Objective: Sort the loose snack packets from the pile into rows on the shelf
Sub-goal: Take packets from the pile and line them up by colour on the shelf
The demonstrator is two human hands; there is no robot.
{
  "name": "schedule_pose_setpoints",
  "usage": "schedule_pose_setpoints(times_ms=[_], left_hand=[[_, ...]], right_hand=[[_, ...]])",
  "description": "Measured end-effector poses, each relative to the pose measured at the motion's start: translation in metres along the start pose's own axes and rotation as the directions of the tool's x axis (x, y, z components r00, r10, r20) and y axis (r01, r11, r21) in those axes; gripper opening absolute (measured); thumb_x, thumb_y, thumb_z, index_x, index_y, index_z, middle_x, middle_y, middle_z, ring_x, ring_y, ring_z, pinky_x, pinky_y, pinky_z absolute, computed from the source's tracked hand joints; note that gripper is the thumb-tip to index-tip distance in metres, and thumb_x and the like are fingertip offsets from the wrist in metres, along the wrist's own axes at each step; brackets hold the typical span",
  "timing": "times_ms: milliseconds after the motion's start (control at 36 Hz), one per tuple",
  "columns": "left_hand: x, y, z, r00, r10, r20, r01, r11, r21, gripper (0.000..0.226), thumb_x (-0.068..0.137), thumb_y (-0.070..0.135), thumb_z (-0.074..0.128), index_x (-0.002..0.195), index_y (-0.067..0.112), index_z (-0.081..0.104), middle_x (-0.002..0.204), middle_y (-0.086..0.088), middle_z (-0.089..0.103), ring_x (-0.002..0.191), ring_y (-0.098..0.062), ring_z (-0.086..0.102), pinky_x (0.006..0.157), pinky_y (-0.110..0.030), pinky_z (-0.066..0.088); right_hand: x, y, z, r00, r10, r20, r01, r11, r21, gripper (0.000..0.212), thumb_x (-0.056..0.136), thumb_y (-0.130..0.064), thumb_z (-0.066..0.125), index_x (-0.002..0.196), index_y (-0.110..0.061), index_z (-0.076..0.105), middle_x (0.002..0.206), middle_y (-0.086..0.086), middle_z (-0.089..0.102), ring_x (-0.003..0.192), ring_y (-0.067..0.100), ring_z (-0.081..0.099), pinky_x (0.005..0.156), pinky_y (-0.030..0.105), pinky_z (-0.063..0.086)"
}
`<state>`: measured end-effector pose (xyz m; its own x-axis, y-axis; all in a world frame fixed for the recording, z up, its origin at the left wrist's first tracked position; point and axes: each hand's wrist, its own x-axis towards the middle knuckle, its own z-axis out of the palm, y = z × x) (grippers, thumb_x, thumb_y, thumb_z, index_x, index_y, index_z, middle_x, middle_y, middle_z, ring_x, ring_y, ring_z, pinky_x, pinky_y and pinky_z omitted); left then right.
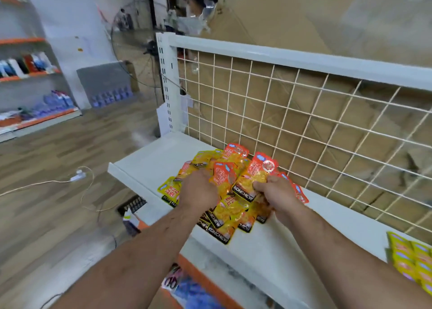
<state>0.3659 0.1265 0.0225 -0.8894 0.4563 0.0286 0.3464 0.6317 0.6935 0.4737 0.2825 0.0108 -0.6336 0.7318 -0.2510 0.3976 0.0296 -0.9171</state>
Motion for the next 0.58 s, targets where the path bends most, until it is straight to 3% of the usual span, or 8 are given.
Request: schedule_pose_setpoints(times_ms=[83,167,250,306,361,444,583], left_hand=[[-0.013,-0.002,0.001,0.994,-0.086,0.066,0.097,0.975,-0.2,0.009,0.08,0.004,0.06,0.08,0.011,0.065,0.084,-0.005,0.066,0.089,-0.029,0.063,0.075,-0.032,0.052],[-0.033,0.001,0.005,0.974,-0.112,0.195,0.175,0.924,-0.341,0.026,0.073,0.004,0.069,0.061,0.017,0.051,0.065,-0.002,0.055,0.071,-0.022,0.054,0.061,-0.028,0.04],[-0.058,0.003,0.011,0.935,-0.042,0.352,0.181,0.911,-0.372,0.017,0.06,0.016,0.071,0.063,0.016,0.054,0.07,-0.009,0.059,0.068,-0.023,0.057,0.066,-0.035,0.048],[-0.075,0.005,0.017,0.902,0.001,0.432,0.178,0.911,-0.373,0.017,0.062,0.016,0.072,0.066,0.017,0.056,0.068,-0.007,0.059,0.066,-0.022,0.059,0.063,-0.035,0.051],[-0.089,0.007,0.027,0.888,0.019,0.459,0.178,0.907,-0.381,0.026,0.074,0.008,0.076,0.065,0.017,0.054,0.065,-0.005,0.056,0.058,-0.02,0.052,0.058,-0.028,0.041],[-0.111,0.012,0.044,0.875,0.03,0.484,0.177,0.91,-0.376,0.025,0.076,0.005,0.075,0.066,0.016,0.055,0.069,0.0,0.056,0.065,-0.019,0.05,0.063,-0.031,0.039],[-0.149,0.037,0.066,0.828,0.122,0.547,0.111,0.921,-0.373,0.014,0.075,0.002,0.073,0.087,0.003,0.068,0.07,0.014,0.052,0.074,-0.017,0.055,0.065,-0.029,0.041]], right_hand=[[-0.031,0.004,-0.005,0.998,0.0,0.063,0.001,1.0,-0.009,0.027,0.086,-0.011,0.07,0.07,-0.013,0.049,0.055,0.01,0.047,0.042,0.018,0.04,0.04,0.02,0.024],[-0.066,0.013,-0.009,0.998,-0.001,0.061,0.003,0.999,-0.041,0.032,0.086,-0.011,0.071,0.067,-0.015,0.045,0.052,0.007,0.044,0.038,0.014,0.037,0.04,0.02,0.022],[-0.096,0.027,-0.017,0.999,0.031,0.024,-0.031,1.0,-0.001,0.038,0.085,-0.007,0.071,0.064,-0.016,0.041,0.045,0.002,0.04,0.034,0.01,0.032,0.041,0.02,0.018],[-0.115,0.038,-0.026,0.998,0.058,-0.023,-0.057,0.998,0.03,0.038,0.084,-0.006,0.072,0.065,-0.016,0.041,0.046,0.003,0.04,0.035,0.01,0.032,0.041,0.02,0.017],[-0.135,0.048,-0.036,0.994,0.085,-0.072,-0.081,0.996,0.046,0.035,0.084,-0.005,0.072,0.066,-0.015,0.043,0.048,0.004,0.041,0.035,0.011,0.032,0.042,0.02,0.017],[-0.164,0.064,-0.054,0.983,0.12,-0.141,-0.113,0.992,0.056,0.037,0.085,-0.004,0.07,0.065,-0.016,0.042,0.048,0.005,0.045,0.035,0.012,0.035,0.042,0.02,0.019],[-0.208,0.085,-0.089,0.955,0.17,-0.242,-0.154,0.984,0.085,0.032,0.088,-0.005,0.068,0.067,-0.015,0.046,0.041,0.001,0.049,0.036,0.014,0.038,0.042,0.022,0.02]])
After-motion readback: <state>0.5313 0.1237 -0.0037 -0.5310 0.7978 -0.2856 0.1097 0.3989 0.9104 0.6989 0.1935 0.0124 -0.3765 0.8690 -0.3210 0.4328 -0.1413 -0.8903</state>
